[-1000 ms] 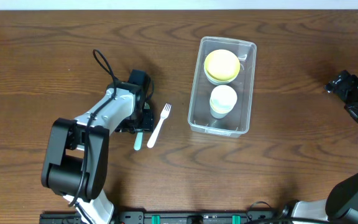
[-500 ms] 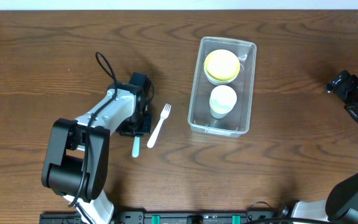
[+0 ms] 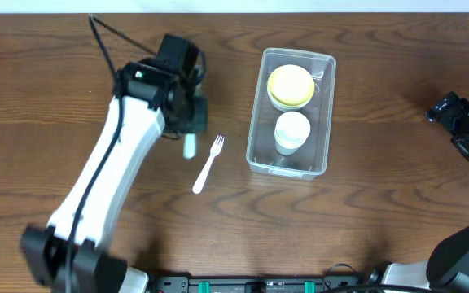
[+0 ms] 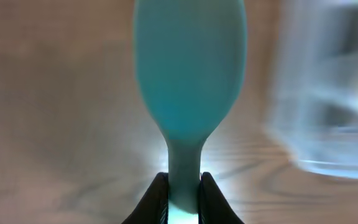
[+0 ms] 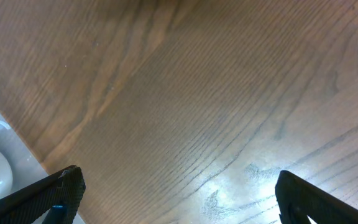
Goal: Pack container
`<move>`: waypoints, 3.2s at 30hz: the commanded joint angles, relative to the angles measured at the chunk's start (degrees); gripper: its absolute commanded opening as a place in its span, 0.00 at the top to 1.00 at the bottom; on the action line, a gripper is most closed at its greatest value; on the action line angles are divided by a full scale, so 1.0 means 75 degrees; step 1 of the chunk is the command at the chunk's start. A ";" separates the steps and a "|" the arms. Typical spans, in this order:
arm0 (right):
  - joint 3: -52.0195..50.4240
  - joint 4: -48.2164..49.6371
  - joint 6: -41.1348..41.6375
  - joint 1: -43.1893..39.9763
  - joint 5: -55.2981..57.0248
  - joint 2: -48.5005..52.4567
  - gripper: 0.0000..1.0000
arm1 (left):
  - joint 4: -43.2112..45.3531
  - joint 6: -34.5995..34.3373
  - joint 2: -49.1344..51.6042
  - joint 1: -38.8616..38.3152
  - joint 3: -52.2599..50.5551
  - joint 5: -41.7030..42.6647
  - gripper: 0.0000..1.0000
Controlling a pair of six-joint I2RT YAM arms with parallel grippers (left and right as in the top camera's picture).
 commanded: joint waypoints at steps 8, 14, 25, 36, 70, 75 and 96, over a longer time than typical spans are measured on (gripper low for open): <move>-0.0015 -0.0009 0.0114 -0.0015 0.0026 0.0023 0.01 | 0.1475 -0.0976 0.0262 -0.2200 0.0283 0.0277 0.93; -0.0015 -0.0009 0.0117 -0.0015 0.0026 0.0023 0.01 | 0.1760 -0.1390 0.1454 -0.2530 0.0283 0.0274 0.92; -0.0017 -0.0009 0.0114 -0.0015 0.0026 0.0023 0.01 | 0.2130 -0.1303 0.2212 -0.2273 0.0565 0.0271 0.61; -0.0015 -0.0009 0.0117 -0.0015 0.0026 0.0023 0.01 | -0.0417 -0.1303 0.1128 -0.1343 0.1781 -0.0816 0.46; -0.0015 -0.0009 0.0114 -0.0015 0.0026 0.0023 0.01 | 0.3439 0.0574 0.1294 -0.0385 -0.4459 -0.0175 0.44; -0.0015 -0.0009 0.0117 -0.0015 0.0029 0.0023 0.01 | 0.3617 0.0568 0.1443 -0.0385 -0.4459 -0.0172 0.50; -0.0015 -0.0009 0.0117 -0.0015 0.0029 0.0023 0.01 | 0.0577 0.0565 0.0507 -0.0385 -0.1565 -0.0178 0.91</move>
